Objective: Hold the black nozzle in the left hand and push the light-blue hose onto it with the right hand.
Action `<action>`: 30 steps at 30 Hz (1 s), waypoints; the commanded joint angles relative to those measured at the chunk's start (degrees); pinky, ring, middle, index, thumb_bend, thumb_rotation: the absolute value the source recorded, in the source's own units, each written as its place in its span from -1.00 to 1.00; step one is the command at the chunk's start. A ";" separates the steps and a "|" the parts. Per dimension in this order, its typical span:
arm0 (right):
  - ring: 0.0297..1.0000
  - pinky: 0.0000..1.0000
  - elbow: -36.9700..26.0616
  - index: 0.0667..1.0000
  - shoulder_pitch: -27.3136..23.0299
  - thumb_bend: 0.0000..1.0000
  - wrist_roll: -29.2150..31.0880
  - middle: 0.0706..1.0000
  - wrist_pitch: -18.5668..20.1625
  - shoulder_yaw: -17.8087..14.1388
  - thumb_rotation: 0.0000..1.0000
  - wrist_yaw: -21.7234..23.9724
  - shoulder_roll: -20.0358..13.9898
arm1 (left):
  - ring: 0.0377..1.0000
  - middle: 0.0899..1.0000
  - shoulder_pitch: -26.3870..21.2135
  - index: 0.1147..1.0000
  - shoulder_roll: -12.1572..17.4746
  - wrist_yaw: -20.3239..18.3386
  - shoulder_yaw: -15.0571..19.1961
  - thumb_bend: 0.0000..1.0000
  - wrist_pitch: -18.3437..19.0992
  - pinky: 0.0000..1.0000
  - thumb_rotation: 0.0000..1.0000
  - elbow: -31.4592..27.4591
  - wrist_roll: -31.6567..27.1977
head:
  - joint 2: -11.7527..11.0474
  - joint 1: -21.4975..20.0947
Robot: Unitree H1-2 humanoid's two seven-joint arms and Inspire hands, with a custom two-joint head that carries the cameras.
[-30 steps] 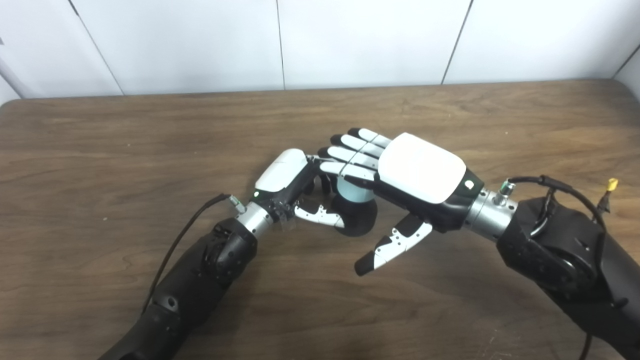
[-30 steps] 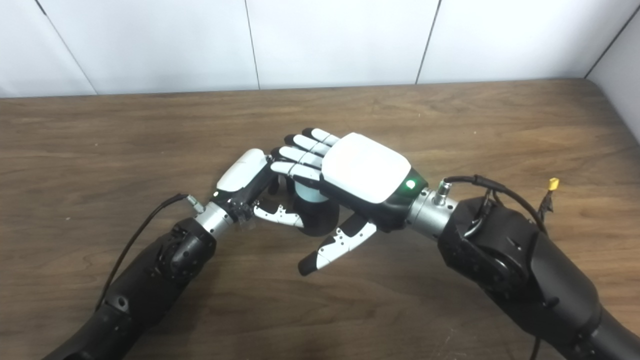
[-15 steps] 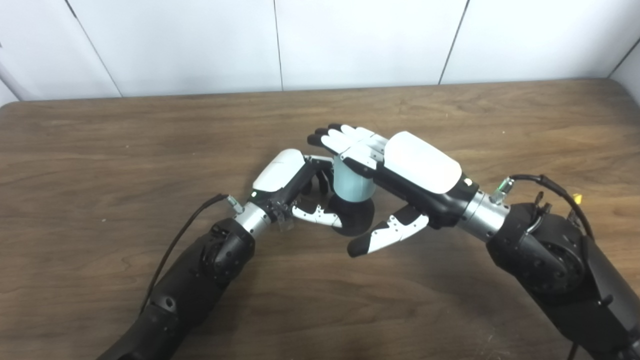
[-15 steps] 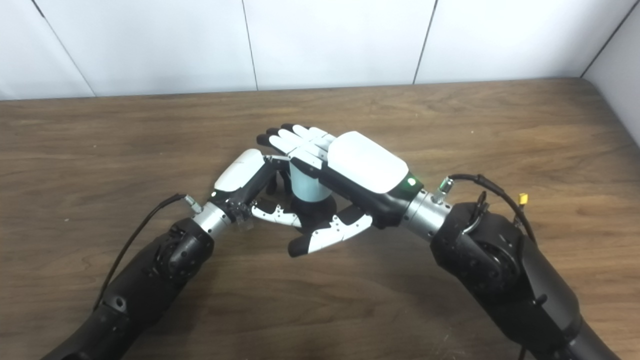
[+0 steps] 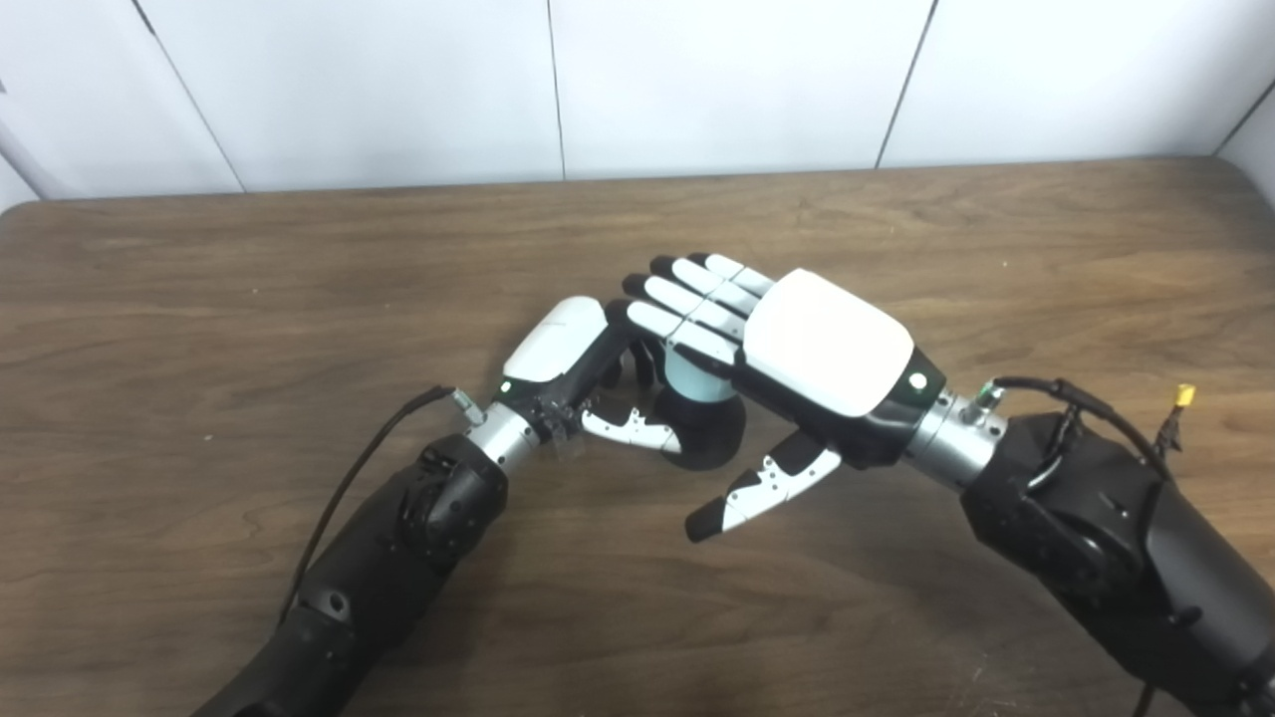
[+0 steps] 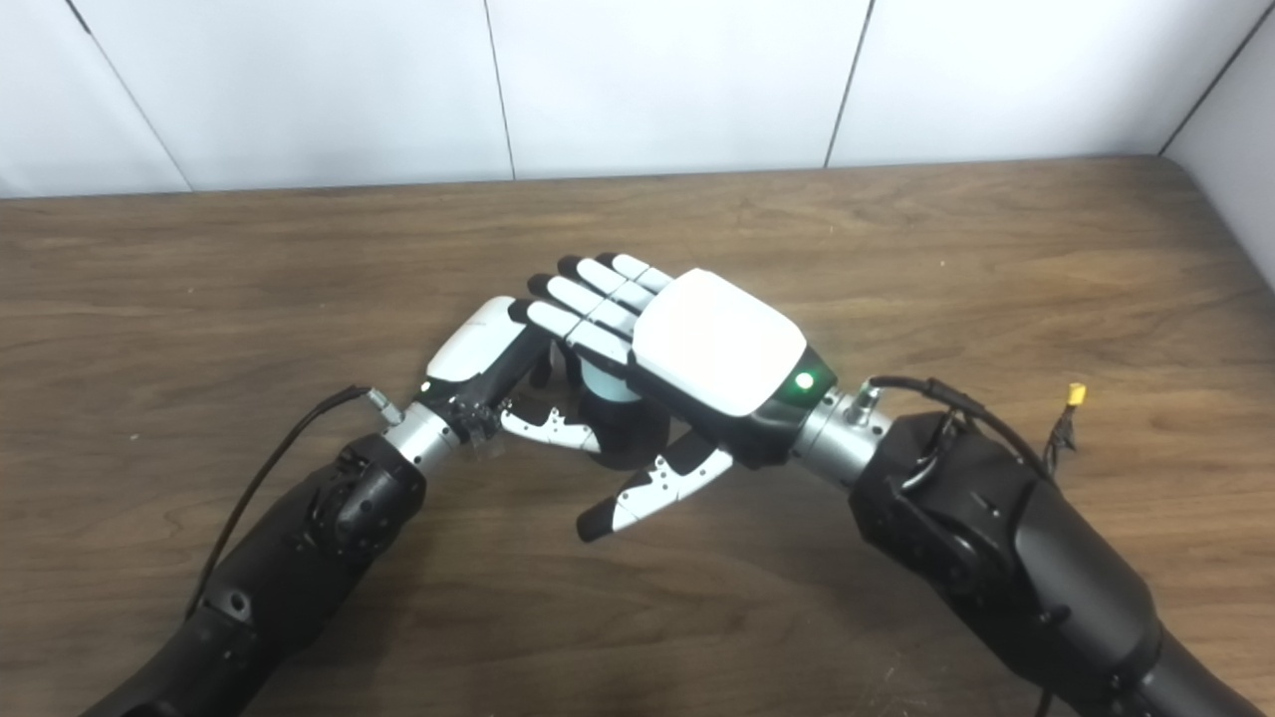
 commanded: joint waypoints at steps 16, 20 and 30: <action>0.97 0.89 9.90 0.87 6.80 0.55 3.93 0.94 -1.07 7.19 0.90 13.42 -3.32 | -0.20 -0.15 3.93 -0.14 2.39 -6.96 -2.70 0.01 4.63 -0.28 -1.00 2.44 3.79 | 0.42 -0.18; 0.95 0.81 9.09 0.91 7.13 0.51 11.06 0.95 1.68 3.89 0.96 11.30 -2.16 | -0.20 -0.14 3.88 -0.15 2.44 -7.31 -2.70 0.01 5.04 -0.27 -1.00 2.50 3.69 | 0.32 -0.26; 0.98 0.82 6.67 0.99 5.41 0.28 20.25 1.00 3.07 -4.41 0.89 3.86 0.30 | -0.21 -0.14 3.83 -0.14 2.23 -7.83 -2.73 0.01 5.96 -0.28 -1.00 2.49 3.41 | -0.19 -0.35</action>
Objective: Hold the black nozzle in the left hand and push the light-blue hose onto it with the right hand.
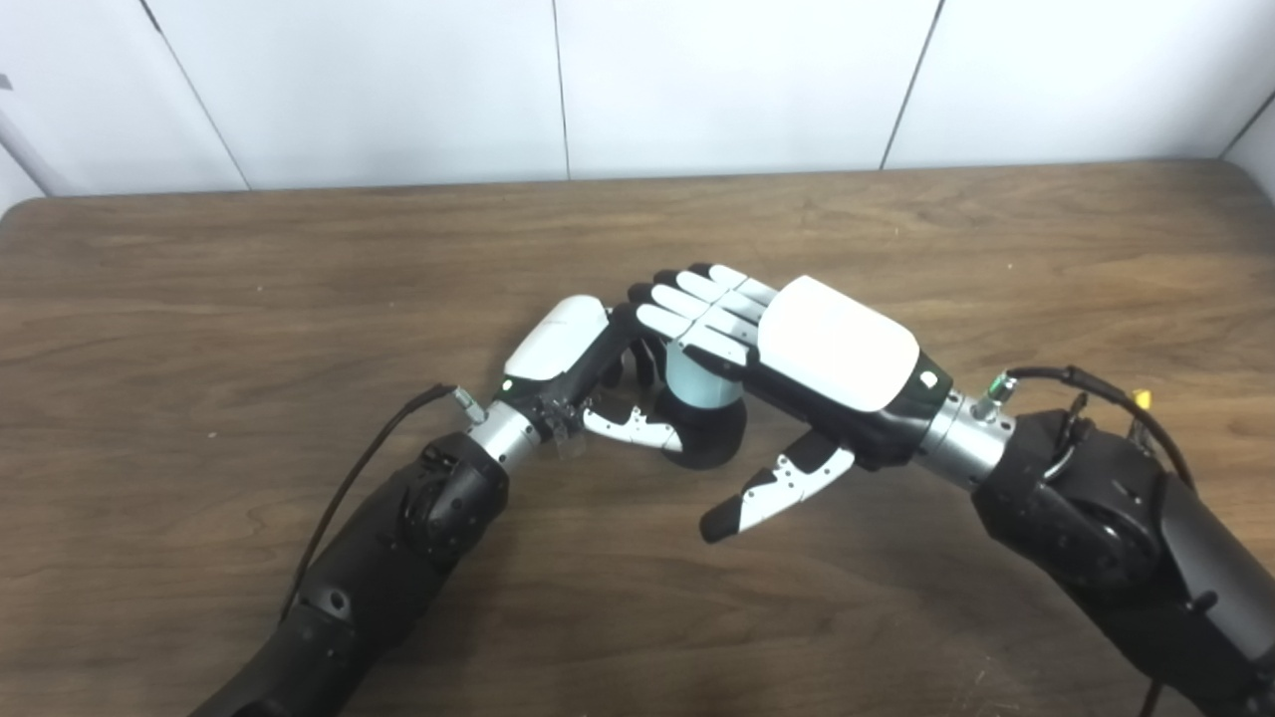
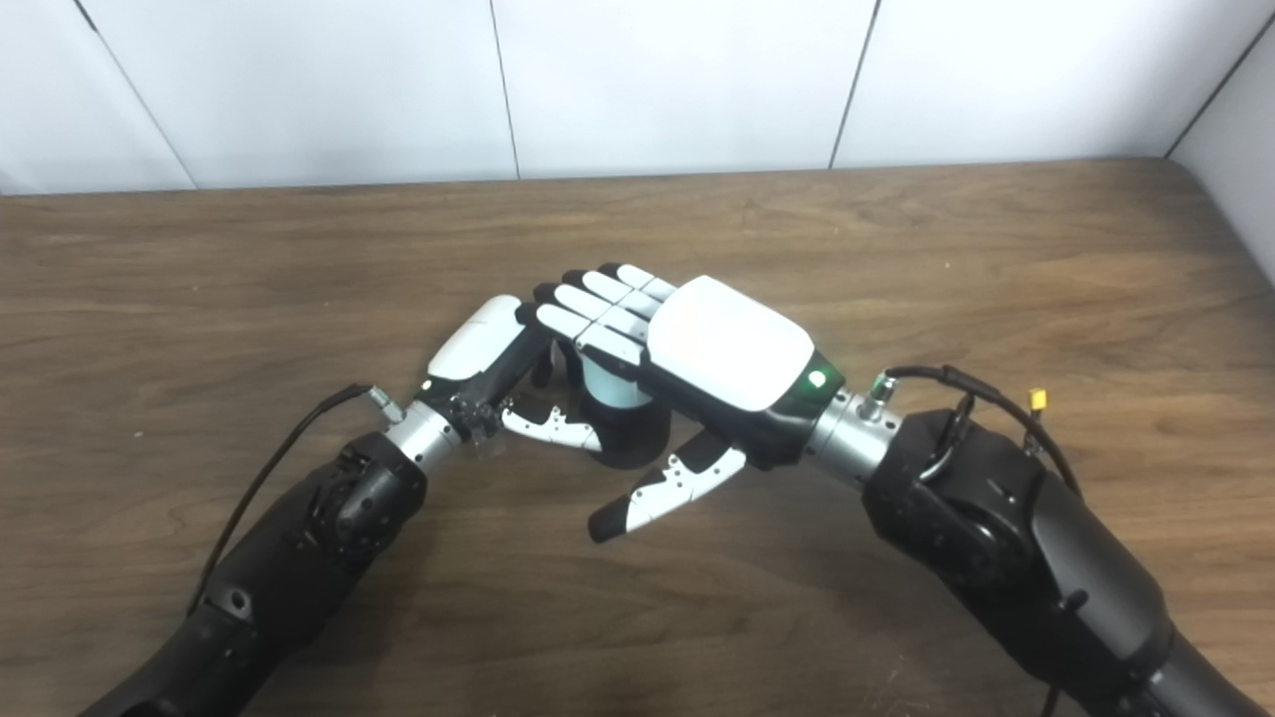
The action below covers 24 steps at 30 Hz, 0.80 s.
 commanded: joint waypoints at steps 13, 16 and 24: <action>0.81 0.50 9.99 1.00 2.52 0.40 30.94 1.00 7.68 -25.32 0.16 -7.98 16.65 | -0.18 -0.16 2.82 -0.14 1.29 -4.50 -2.78 0.01 2.04 -0.25 -1.00 6.59 3.64 | -1.37 -0.50; 0.72 0.36 11.60 1.00 1.45 0.51 33.06 0.98 7.59 -28.50 0.04 -10.72 19.05 | -0.17 -0.13 2.71 -0.16 1.17 -4.14 -2.86 0.01 1.90 -0.25 -1.00 6.83 4.08 | -1.50 -0.46; 0.47 0.06 9.86 1.00 1.09 0.38 40.89 0.81 8.87 -33.87 -0.38 -14.58 22.79 | -0.17 -0.12 2.58 -0.17 1.41 -4.55 -2.81 0.01 2.28 -0.23 -1.00 7.02 3.97 | -2.23 -0.78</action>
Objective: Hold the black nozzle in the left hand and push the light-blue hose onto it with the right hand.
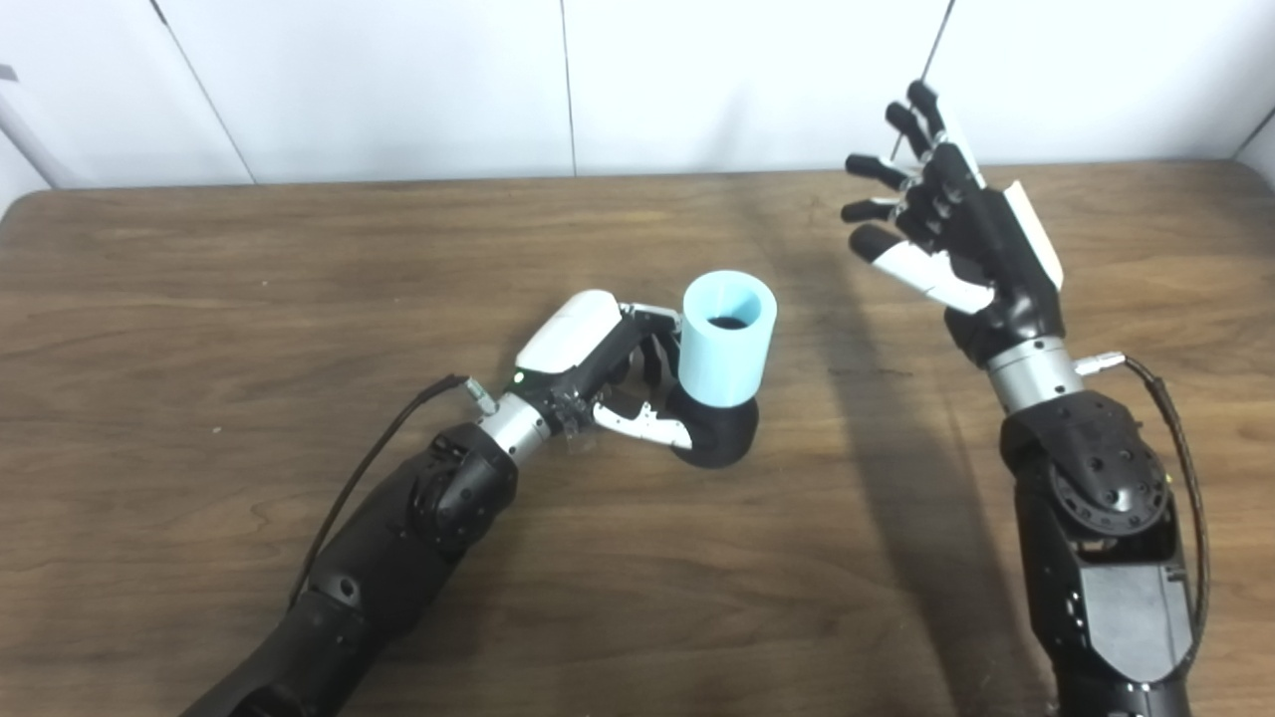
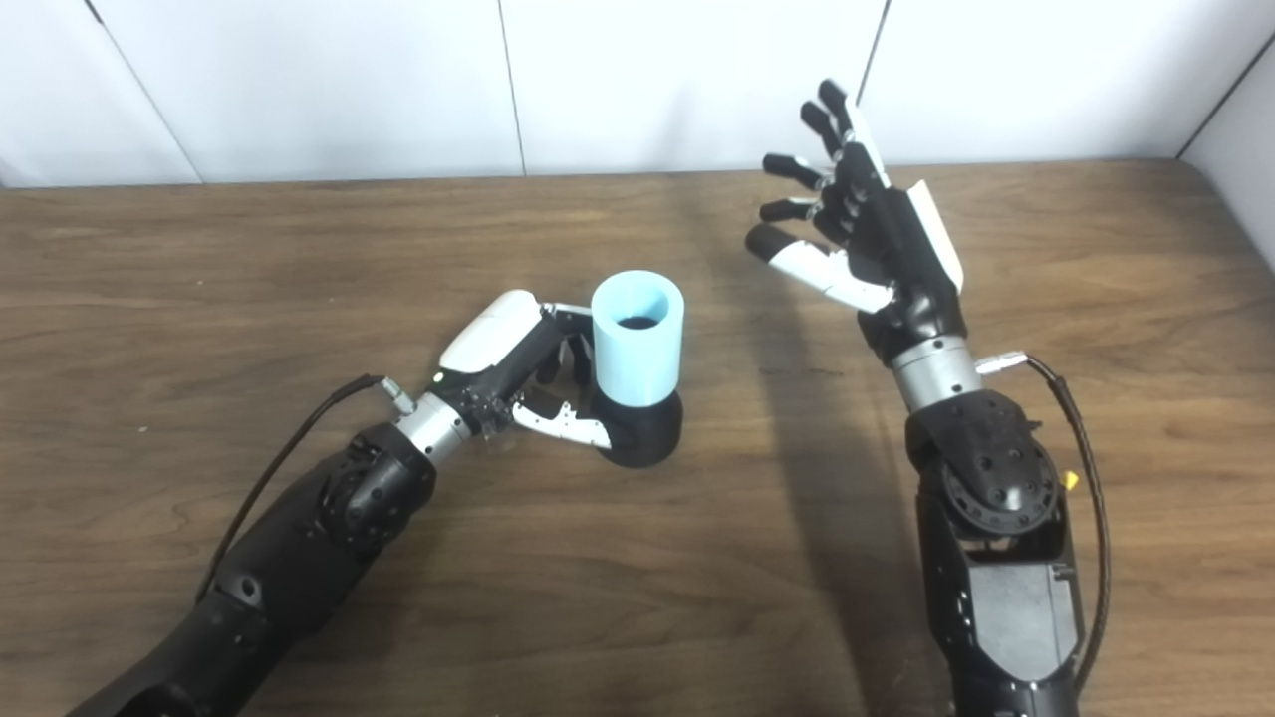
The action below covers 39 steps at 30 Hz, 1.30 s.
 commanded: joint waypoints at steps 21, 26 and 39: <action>0.35 -0.03 2.70 0.67 6.19 0.47 -0.62 0.67 4.46 4.83 -0.29 1.29 -3.10 | 0.99 0.99 10.09 0.99 2.08 -3.66 10.15 0.99 12.56 0.59 -0.35 -10.13 -3.96 | -4.72 0.94; 0.37 -0.03 4.92 0.73 6.21 0.36 -1.68 0.70 1.38 5.53 -0.21 0.92 -1.76 | 1.00 1.00 13.93 1.00 -3.12 -0.47 20.24 0.92 11.38 0.81 -0.22 -16.11 -14.37 | -6.39 0.79; 0.42 0.03 11.65 0.66 6.27 0.22 -0.78 0.66 -5.75 3.85 -0.23 -1.91 3.15 | 0.71 0.84 15.25 0.99 -6.78 -9.35 29.45 0.71 14.70 0.38 -0.13 -19.28 -39.07 | -11.29 0.02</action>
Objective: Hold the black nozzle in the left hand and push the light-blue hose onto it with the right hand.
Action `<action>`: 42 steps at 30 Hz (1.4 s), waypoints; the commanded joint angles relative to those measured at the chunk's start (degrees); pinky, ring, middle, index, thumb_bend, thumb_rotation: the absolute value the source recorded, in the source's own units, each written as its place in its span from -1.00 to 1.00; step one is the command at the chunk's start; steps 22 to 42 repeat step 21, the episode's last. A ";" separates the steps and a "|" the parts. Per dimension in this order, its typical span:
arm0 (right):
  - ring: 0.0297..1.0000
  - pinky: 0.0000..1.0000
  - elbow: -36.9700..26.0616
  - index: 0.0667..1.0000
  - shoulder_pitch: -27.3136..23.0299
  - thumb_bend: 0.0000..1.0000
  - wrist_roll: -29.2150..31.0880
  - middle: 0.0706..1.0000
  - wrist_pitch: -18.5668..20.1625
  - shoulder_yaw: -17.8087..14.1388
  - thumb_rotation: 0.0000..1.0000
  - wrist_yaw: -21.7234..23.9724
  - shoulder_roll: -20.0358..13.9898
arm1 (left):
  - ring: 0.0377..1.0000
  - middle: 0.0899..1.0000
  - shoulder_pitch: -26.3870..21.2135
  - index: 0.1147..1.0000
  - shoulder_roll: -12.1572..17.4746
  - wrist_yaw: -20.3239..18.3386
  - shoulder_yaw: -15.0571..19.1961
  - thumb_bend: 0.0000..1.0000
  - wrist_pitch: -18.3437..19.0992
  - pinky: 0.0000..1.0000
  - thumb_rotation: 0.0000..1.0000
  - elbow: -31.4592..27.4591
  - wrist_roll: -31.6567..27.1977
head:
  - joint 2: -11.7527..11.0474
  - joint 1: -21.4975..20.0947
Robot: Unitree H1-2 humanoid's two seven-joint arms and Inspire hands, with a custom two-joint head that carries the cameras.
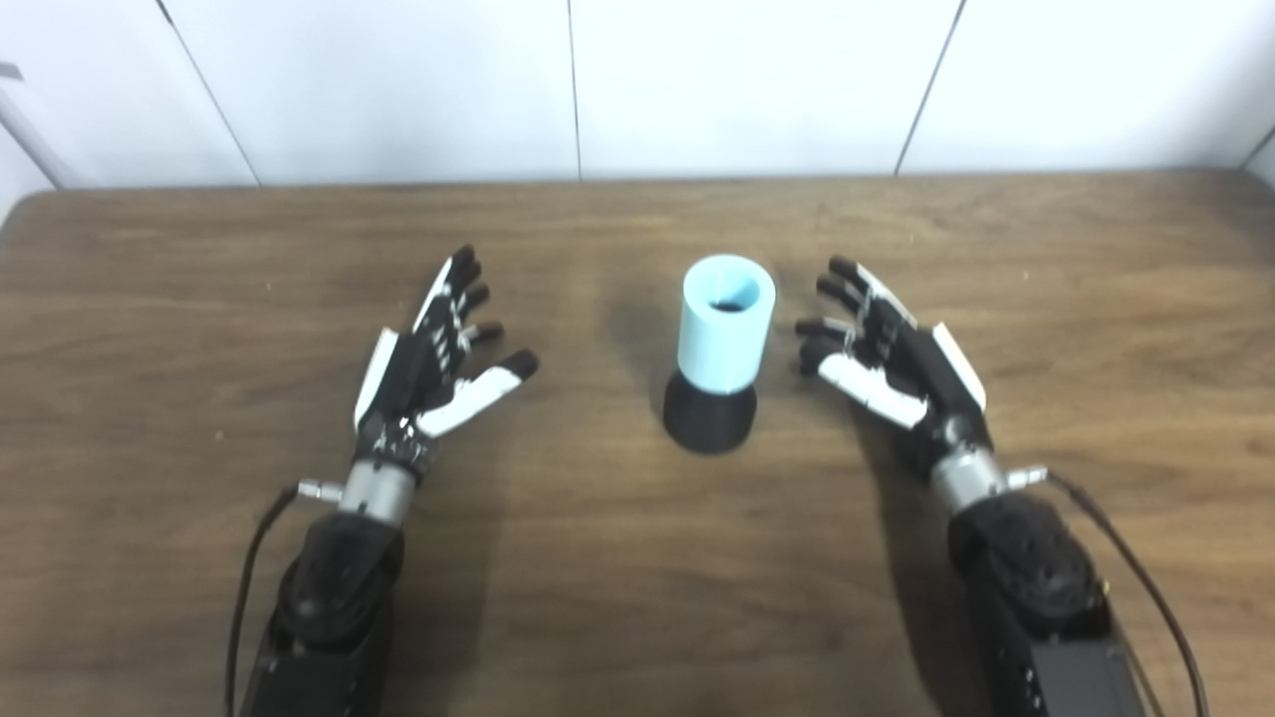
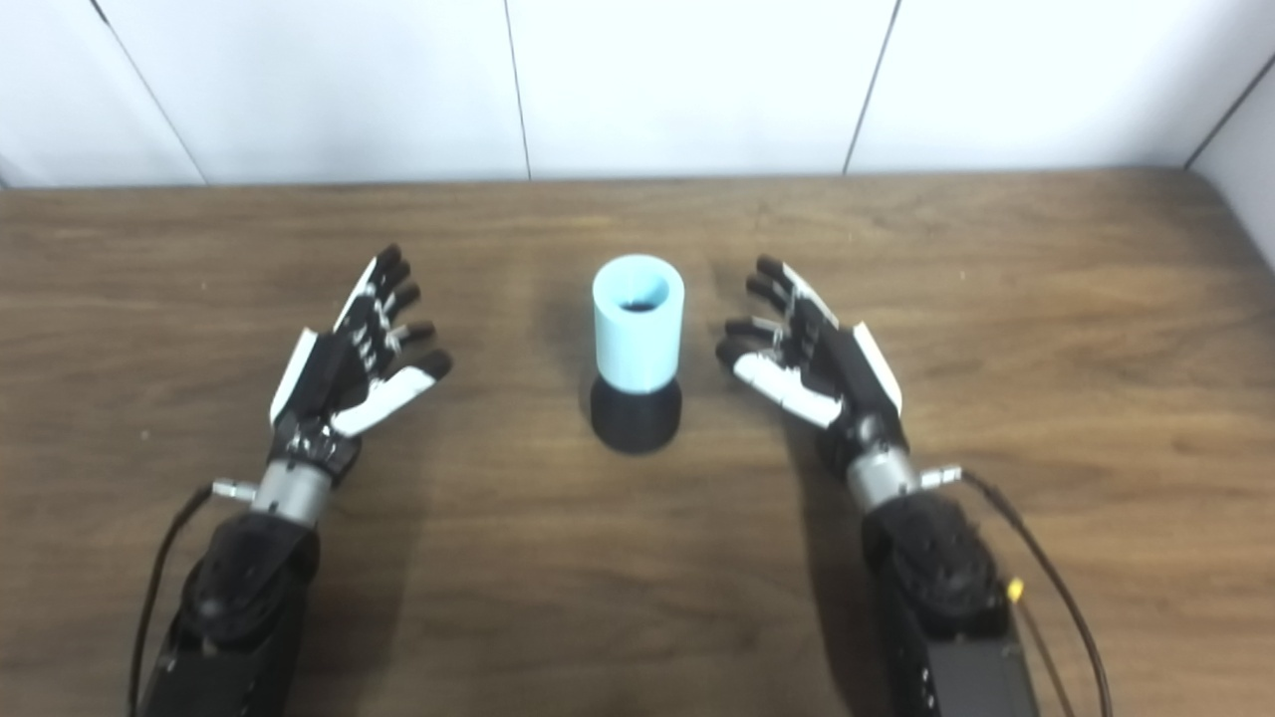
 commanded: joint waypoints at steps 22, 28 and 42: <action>0.20 -0.05 2.77 0.51 1.78 0.15 -2.98 0.47 -18.63 -0.71 -0.28 -5.88 3.51 | 0.71 0.72 0.30 0.66 0.50 -4.26 1.16 0.57 -1.88 0.44 -0.32 1.47 -4.54 | -5.19 -4.78; 0.20 -0.05 2.77 0.51 1.78 0.15 -2.98 0.47 -18.63 -0.71 -0.28 -5.88 3.51 | 0.71 0.72 0.30 0.66 0.50 -4.26 1.16 0.57 -1.88 0.44 -0.32 1.47 -4.54 | -5.19 -4.78; 0.20 -0.05 2.77 0.51 1.78 0.15 -2.98 0.47 -18.63 -0.71 -0.28 -5.88 3.51 | 0.71 0.72 0.30 0.66 0.50 -4.26 1.16 0.57 -1.88 0.44 -0.32 1.47 -4.54 | -5.19 -4.78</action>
